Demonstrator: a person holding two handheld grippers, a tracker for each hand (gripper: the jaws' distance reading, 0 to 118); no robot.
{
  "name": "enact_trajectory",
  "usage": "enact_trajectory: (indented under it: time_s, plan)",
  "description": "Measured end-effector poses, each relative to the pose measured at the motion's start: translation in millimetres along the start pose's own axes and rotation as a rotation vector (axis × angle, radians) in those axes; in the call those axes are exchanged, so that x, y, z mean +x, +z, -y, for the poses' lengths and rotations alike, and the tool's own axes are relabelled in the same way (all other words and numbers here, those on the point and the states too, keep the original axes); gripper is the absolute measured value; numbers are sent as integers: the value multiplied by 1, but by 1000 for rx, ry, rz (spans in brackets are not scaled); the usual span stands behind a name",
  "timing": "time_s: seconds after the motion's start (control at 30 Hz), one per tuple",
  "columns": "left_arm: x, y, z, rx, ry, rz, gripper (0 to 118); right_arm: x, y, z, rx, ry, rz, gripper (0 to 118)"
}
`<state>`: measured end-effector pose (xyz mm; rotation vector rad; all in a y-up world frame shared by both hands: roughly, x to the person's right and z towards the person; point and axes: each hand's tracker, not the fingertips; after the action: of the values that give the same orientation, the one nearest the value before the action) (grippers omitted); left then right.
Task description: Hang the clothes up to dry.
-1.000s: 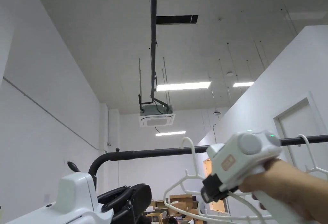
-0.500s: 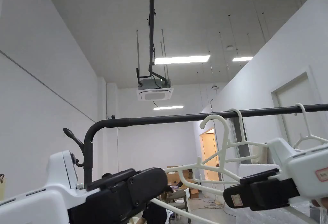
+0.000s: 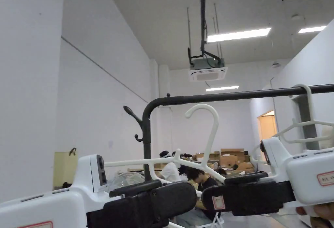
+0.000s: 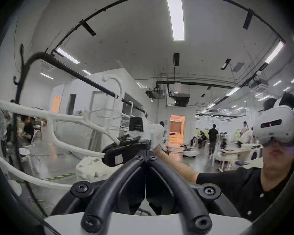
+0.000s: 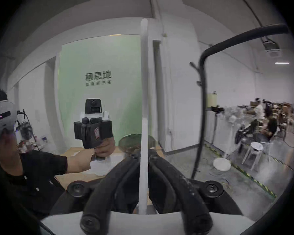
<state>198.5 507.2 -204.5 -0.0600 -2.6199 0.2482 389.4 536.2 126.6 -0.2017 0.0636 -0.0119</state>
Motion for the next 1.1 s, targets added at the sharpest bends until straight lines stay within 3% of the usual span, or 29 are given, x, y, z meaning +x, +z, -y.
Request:
enact_trajectory:
  time_s: [0.6, 0.8, 1.1]
  plan:
    - [165, 184, 18, -42, -66, -674, 0, -50, -250, -13, -51, 86, -667, 8]
    - [232, 215, 32, -36, -68, -889, 0, -90, -325, -12, -84, 146, -886, 8]
    - [305, 243, 67, 3, -55, -1107, 0, -155, -407, 9, -131, 197, -1103, 8]
